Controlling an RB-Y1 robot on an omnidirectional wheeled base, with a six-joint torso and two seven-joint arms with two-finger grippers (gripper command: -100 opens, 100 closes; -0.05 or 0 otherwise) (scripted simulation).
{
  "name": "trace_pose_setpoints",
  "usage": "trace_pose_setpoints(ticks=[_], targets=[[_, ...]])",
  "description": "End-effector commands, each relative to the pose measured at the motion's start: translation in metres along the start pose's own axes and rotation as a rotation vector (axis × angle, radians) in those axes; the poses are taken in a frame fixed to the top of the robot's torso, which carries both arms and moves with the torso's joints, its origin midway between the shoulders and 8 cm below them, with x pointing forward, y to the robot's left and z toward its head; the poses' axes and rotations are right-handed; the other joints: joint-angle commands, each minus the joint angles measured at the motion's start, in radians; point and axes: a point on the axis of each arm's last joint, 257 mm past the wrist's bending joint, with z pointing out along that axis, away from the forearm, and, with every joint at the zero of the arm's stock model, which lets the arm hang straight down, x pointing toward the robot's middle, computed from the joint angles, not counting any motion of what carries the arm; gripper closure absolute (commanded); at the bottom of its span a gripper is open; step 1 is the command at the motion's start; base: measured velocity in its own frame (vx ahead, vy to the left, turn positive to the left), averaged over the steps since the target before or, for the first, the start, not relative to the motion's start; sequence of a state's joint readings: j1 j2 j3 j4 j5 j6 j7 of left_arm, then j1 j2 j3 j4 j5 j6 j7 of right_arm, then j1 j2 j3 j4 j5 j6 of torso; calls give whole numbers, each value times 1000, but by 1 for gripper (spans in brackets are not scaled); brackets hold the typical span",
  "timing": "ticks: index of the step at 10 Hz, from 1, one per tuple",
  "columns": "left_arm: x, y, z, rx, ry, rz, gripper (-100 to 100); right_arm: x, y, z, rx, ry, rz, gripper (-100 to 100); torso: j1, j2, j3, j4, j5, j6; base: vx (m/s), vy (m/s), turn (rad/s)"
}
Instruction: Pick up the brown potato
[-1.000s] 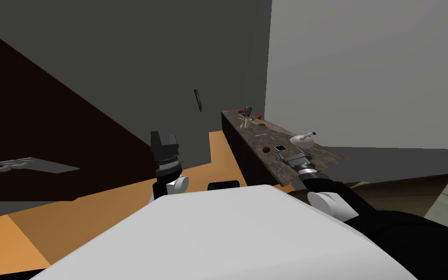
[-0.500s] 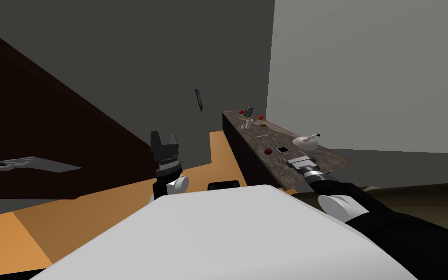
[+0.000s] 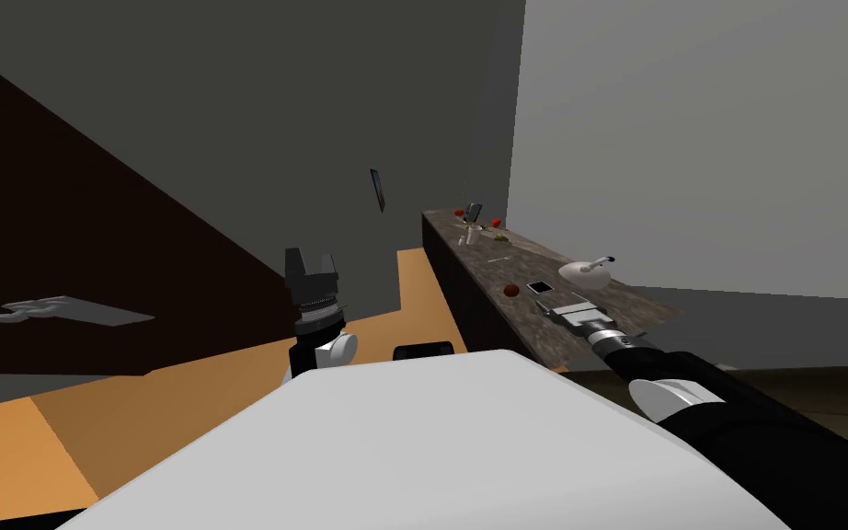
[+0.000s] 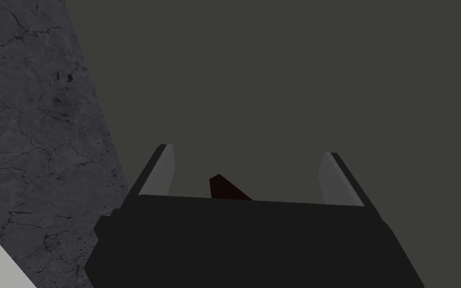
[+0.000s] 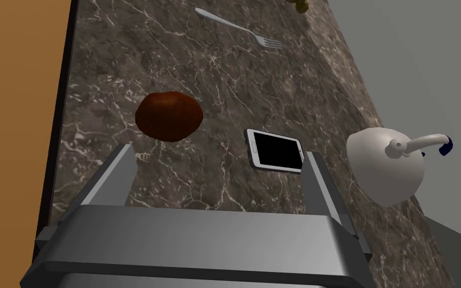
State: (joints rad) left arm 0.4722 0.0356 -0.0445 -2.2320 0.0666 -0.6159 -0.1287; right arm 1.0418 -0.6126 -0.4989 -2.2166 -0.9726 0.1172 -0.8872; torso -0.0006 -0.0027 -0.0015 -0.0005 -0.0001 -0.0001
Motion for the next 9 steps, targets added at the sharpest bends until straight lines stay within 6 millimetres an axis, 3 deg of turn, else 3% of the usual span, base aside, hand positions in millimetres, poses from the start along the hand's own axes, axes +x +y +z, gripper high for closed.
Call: trace_pose_setpoints(ticks=[1,4,6,9], targets=[[0,0,0,0,0,0,0,-5,-2,-1,19,-20,80,-100,0,0,0,0,0,0,45,-14,22],[0,0,0,0,0,0,0,-28,-4,-12,82,-118,185,-100,0,-1,-1,0,0,0,69,-11,28],[0,0,0,0,0,0,0,-26,-6,-12,85,-116,263,-100,0,-2,-1,-1,0,0,50,-7,6],[0,0,0,0,0,0,0,-47,-12,-25,141,-221,385,-100,0,-1,-1,0,0,0,65,-13,22]])
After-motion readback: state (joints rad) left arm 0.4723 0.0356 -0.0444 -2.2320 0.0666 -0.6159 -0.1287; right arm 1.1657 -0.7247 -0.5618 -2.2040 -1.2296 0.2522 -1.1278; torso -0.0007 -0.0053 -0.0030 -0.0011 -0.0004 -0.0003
